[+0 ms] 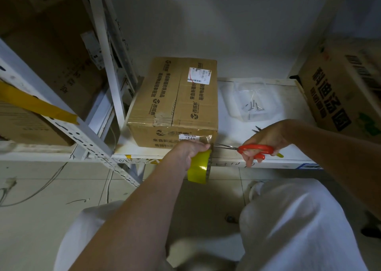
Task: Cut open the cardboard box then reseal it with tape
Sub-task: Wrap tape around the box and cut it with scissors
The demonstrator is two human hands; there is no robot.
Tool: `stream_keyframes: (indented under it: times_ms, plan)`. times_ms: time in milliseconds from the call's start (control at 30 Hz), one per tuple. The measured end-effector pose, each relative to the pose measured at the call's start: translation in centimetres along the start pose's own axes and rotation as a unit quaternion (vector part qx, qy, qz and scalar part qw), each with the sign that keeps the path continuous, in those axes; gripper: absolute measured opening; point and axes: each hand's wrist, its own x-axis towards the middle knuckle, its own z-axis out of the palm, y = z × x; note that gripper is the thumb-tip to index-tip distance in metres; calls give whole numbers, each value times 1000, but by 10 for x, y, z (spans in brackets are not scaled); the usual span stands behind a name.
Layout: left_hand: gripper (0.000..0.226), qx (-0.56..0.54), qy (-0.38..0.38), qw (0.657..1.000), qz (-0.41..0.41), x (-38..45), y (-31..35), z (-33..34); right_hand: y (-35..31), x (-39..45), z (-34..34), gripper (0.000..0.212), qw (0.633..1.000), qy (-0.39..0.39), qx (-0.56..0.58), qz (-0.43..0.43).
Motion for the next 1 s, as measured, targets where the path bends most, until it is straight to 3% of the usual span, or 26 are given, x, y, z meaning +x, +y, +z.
stream_keyframes:
  times_ms: [100,300,433,633,733,833,1000]
  plan:
    - [15,5,-6,1000,-5,0,-1,-2,-9,4,1,71,1000,15,15,-12]
    - [17,26,-21,999,-18,0,2,-3,-25,13,4,97,999,35,-1,-38]
    - [19,18,-19,1000,-12,-4,2,-2,-31,17,1,93,997,39,-4,-62]
    - [20,28,-24,999,-20,-6,0,-1,-29,21,1,69,989,98,7,-108]
    - [21,28,-28,999,-14,-7,3,-1,-28,25,1,68,984,127,29,-120]
    - [38,41,-30,999,-16,-10,6,-2,-27,24,3,59,979,143,33,-139]
    - [45,57,-56,996,-37,-20,14,-8,-28,23,11,26,974,174,-23,-145]
